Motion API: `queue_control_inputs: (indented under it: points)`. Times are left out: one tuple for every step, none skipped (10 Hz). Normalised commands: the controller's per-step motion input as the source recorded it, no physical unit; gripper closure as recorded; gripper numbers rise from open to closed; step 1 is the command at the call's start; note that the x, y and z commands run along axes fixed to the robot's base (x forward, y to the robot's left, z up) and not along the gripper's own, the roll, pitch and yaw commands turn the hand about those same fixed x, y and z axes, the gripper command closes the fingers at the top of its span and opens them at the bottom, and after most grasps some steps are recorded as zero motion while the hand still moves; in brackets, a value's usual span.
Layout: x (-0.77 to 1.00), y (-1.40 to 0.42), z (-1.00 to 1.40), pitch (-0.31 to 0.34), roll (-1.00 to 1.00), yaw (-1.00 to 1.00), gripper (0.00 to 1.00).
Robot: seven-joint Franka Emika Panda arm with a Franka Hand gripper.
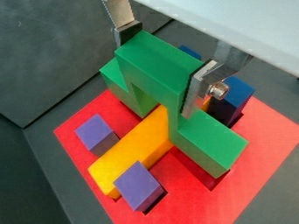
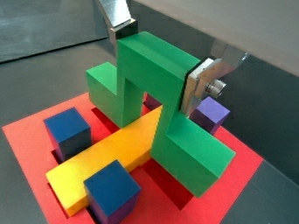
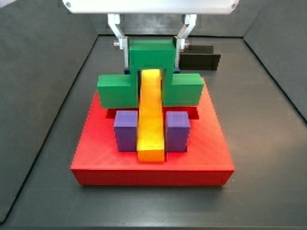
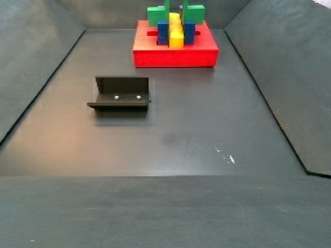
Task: Pick up the green object. Move up. Place the green object on the fixture. Regrasp the green object. Move to above the board. Insert the green object.
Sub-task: Insert the green object.
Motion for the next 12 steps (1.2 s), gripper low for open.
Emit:
queue_control_inputs:
  points:
    - [0.30, -0.06, -0.12, 0.000, 0.00, 0.00, 1.00]
    - [0.28, -0.02, -0.15, 0.006, 0.03, -0.02, 1.00]
    - [0.20, 0.00, -0.16, 0.009, 0.06, -0.01, 1.00]
    - [0.10, 0.00, -0.18, 0.000, 0.08, 0.00, 1.00]
    - [0.04, 0.02, -0.09, 0.023, 0.06, 0.00, 1.00]
    - [0.00, 0.10, -0.02, 0.059, 0.08, -0.07, 1.00]
    - [0.00, 0.09, -0.01, 0.080, 0.11, -0.17, 1.00]
    - [0.00, 0.04, 0.00, 0.083, 0.12, -0.22, 1.00]
    - [0.01, 0.00, -0.03, 0.039, 0.06, -0.15, 1.00]
    - [0.03, -0.01, -0.08, 0.000, 0.00, -0.14, 1.00]
    - [0.01, 0.00, -0.12, 0.000, 0.00, -0.14, 1.00]
    - [0.00, 0.00, -0.13, 0.000, 0.00, -0.15, 1.00]
